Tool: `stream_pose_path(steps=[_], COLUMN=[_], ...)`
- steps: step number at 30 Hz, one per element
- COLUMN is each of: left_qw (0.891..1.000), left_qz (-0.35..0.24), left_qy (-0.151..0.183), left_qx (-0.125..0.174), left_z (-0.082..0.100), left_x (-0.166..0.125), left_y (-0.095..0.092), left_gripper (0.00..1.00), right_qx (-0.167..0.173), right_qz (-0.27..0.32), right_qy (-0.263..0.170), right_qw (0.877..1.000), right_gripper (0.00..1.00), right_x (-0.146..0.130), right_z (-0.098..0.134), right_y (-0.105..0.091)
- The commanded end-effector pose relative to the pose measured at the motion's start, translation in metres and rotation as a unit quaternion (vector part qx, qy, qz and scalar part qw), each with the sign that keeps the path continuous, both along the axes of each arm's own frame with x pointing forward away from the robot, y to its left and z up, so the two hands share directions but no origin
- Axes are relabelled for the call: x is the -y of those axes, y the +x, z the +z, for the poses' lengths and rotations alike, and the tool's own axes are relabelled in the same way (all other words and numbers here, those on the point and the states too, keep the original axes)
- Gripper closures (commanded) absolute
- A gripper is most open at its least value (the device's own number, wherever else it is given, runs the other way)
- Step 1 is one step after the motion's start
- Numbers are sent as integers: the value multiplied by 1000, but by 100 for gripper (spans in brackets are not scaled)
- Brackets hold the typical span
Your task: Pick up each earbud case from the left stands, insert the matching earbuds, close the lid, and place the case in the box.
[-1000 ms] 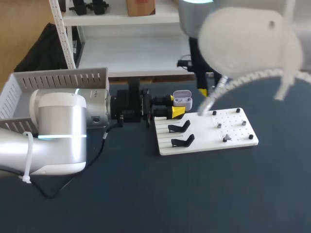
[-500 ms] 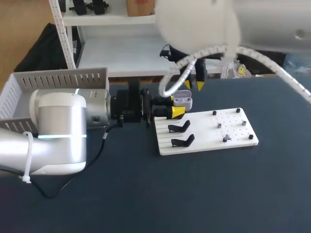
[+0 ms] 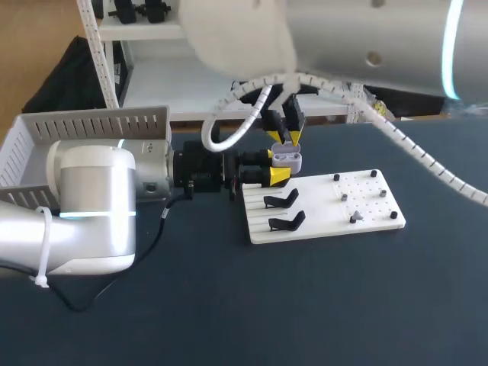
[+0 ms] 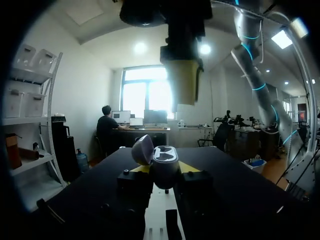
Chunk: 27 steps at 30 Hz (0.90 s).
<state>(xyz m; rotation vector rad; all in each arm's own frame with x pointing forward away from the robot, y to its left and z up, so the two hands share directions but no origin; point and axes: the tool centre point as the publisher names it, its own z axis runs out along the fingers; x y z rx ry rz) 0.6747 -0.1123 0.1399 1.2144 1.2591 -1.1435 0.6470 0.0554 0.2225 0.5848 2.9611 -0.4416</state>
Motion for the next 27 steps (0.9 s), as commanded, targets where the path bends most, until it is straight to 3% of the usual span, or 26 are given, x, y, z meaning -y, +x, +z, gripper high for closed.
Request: stream_pose_path(steps=[1, 27], left_qw=[1000, 1000], left_qz=[2, 2], left_qy=[-2, -2], left_qx=[1, 1], left_z=[-1, -1], left_x=[0, 0], left_y=[-1, -1], left_gripper=[100, 100], right_qx=[-1, -5], right_qz=[-1, -18], right_qy=[5, 26], right_qw=[1000, 999], right_gripper=[100, 100], right_x=[1, 11], right_z=[-7, -35], right_y=[-2, 2])
